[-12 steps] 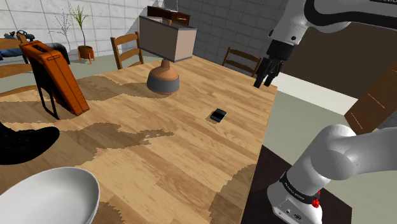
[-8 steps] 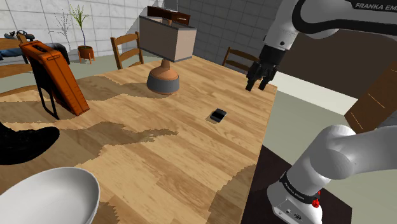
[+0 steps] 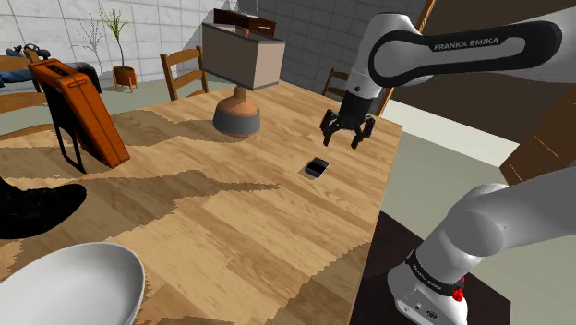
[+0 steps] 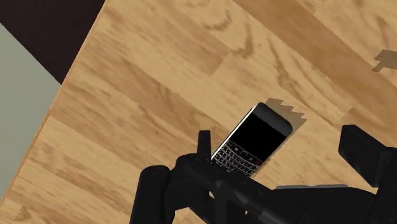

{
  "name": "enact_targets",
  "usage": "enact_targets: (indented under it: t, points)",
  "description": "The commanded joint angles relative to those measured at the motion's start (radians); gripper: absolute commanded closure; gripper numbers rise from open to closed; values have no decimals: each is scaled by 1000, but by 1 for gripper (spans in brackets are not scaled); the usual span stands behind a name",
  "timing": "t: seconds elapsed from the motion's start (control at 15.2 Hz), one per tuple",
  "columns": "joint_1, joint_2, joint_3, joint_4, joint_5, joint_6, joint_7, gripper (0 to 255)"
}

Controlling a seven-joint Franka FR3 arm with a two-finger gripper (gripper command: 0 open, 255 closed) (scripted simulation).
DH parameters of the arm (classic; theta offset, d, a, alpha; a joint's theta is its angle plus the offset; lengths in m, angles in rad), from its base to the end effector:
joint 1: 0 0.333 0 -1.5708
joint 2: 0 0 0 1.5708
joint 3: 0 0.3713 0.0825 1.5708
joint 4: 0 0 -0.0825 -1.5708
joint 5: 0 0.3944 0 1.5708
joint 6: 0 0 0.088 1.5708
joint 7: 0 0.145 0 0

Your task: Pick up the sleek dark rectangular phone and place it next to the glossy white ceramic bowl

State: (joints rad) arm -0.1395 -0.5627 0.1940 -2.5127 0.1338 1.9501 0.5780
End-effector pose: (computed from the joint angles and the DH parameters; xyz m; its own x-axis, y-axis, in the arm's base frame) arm 0.3574 0.0371 0.4724 0.8235 -0.5671 -0.0167 -0.5673 -0.8234 -0.0141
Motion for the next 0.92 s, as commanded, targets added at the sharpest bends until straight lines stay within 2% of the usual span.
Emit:
enact_targets:
  t: [0.0,0.46,0.86]
  points:
    - [-36,72,41,2,-6,70,125,0]
    - [-164,339,146,51,-101,259,561,0]
    - [-167,384,150,17,-117,335,576,0]
